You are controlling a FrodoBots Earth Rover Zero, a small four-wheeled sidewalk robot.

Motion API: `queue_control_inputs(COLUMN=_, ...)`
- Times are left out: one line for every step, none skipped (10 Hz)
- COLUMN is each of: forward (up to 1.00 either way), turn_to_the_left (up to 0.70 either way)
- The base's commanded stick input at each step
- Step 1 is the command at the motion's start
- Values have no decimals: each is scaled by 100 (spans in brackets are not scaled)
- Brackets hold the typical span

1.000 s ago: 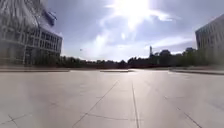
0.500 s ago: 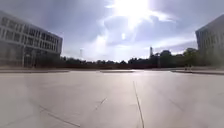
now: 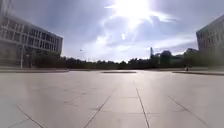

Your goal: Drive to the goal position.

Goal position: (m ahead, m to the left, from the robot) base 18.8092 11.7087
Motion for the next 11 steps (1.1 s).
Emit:
queue_control_inputs(forward=50, turn_to_the_left=0)
queue_control_inputs(forward=50, turn_to_the_left=0)
queue_control_inputs(forward=50, turn_to_the_left=0)
queue_control_inputs(forward=50, turn_to_the_left=0)
queue_control_inputs(forward=50, turn_to_the_left=0)
queue_control_inputs(forward=50, turn_to_the_left=11)
queue_control_inputs(forward=50, turn_to_the_left=35)
queue_control_inputs(forward=50, turn_to_the_left=50)
queue_control_inputs(forward=50, turn_to_the_left=0)
queue_control_inputs(forward=50, turn_to_the_left=0)
queue_control_inputs(forward=50, turn_to_the_left=0)
